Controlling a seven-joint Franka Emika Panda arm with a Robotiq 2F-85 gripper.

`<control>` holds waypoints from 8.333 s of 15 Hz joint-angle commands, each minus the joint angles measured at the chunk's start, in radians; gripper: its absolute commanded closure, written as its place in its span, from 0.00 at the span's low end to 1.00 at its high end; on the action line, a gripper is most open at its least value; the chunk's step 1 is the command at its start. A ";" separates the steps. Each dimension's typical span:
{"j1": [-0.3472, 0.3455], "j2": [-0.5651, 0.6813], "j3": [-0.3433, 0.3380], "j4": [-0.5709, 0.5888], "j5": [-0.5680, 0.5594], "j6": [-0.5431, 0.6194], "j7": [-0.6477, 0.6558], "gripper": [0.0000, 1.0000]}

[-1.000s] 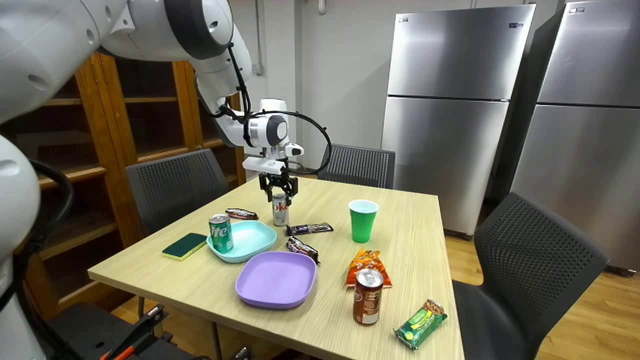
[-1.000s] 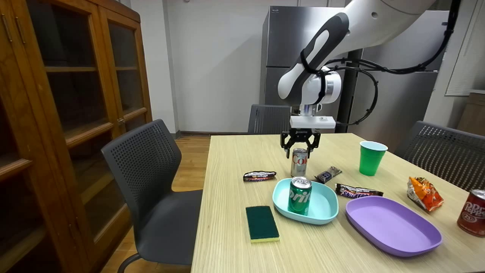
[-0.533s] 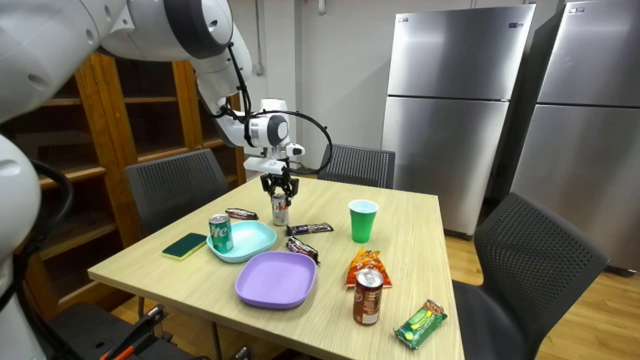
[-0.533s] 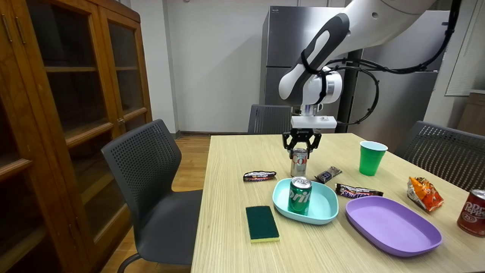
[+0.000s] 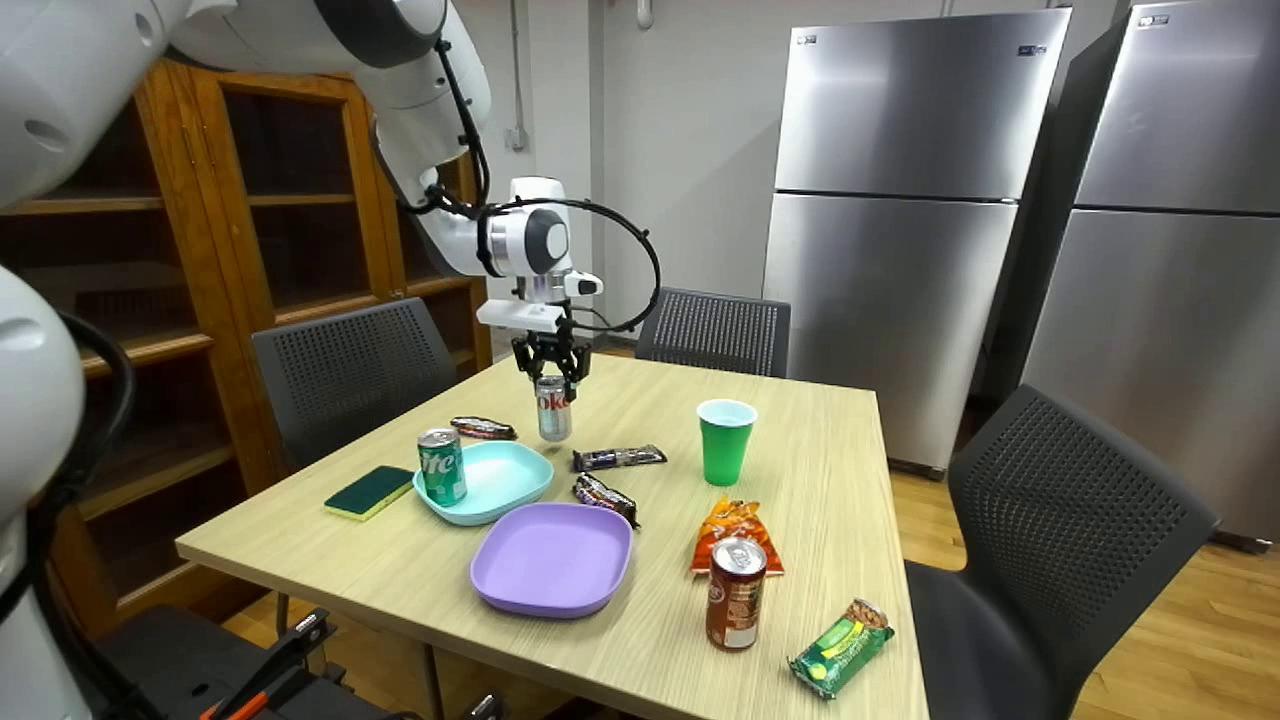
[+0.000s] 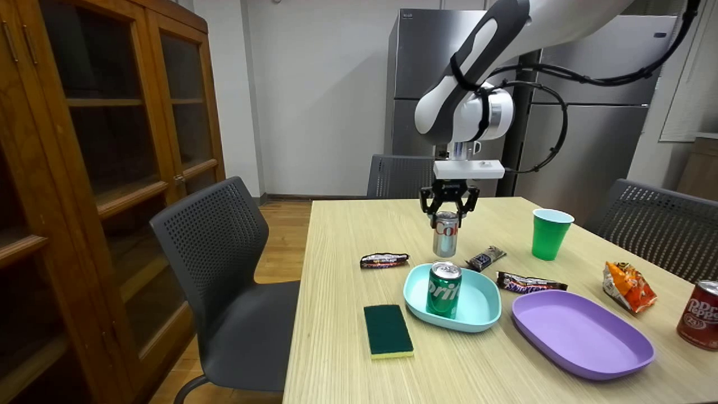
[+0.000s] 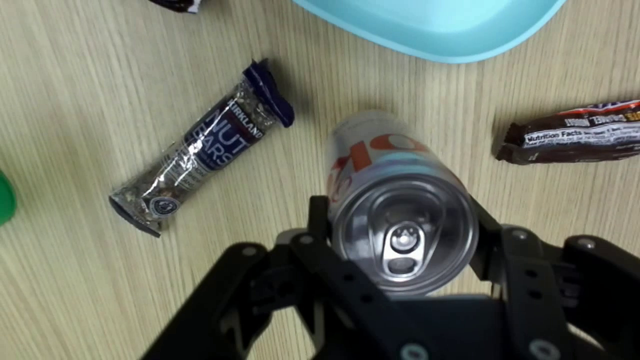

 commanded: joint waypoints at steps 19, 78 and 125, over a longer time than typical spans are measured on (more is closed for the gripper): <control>0.001 -0.386 0.073 -0.634 -0.013 0.280 0.013 0.62; -0.292 -0.679 -0.091 -0.813 0.153 -0.007 -0.001 0.00; -0.373 -0.422 -0.318 -0.792 0.098 0.310 0.519 0.00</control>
